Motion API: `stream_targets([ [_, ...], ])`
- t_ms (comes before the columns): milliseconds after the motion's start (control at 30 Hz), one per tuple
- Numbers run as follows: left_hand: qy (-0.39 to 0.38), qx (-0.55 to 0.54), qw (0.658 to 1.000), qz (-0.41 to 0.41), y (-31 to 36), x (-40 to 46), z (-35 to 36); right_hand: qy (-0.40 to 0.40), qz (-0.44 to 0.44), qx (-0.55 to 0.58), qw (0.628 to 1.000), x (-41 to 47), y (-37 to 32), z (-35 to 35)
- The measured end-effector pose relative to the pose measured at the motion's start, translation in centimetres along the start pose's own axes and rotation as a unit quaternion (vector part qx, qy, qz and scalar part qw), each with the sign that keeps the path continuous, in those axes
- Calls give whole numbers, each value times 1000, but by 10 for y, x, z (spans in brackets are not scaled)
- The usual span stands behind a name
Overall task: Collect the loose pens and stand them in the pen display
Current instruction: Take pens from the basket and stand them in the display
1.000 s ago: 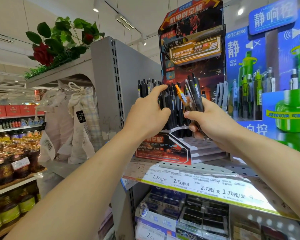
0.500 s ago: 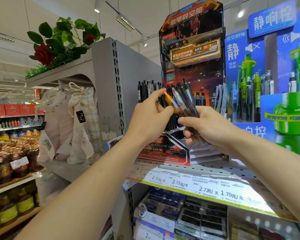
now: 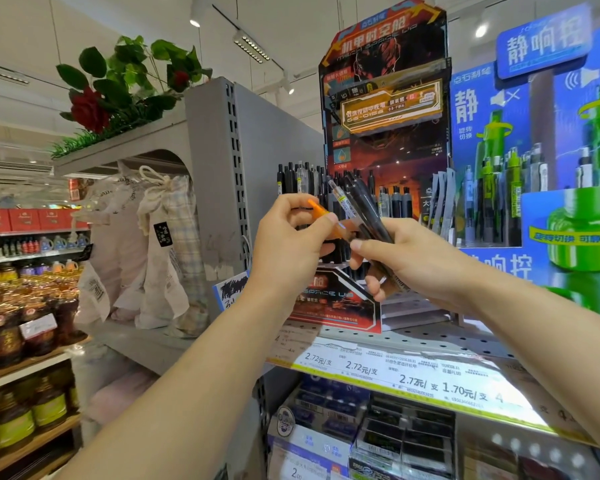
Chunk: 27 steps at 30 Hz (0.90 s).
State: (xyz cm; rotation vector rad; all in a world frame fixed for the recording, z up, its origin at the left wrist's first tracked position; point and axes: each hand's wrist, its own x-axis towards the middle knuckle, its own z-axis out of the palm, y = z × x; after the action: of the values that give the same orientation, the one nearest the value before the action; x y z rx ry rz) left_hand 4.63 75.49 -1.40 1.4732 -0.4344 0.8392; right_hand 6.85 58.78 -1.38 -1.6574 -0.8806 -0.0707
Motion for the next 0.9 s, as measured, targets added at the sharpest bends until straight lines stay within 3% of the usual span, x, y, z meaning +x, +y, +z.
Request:
stream_targets([
  [167, 156, -115, 981, 21, 3, 17, -25, 66, 6, -67, 996, 2, 2, -7],
  [267, 191, -96, 976, 46, -2, 22, -43, 86, -4, -71, 994, 4, 3, -10],
  [400, 188, -39, 975, 108, -8, 15, -43, 84, -14, -70, 994, 6, 4, -12],
  [567, 148, 192, 933, 266, 2, 10, -35, 80, -18, -65, 994, 7, 7, -14],
  [900, 74, 257, 924, 273, 20, 20, -12, 79, -14, -59, 995, 6, 7, -15],
])
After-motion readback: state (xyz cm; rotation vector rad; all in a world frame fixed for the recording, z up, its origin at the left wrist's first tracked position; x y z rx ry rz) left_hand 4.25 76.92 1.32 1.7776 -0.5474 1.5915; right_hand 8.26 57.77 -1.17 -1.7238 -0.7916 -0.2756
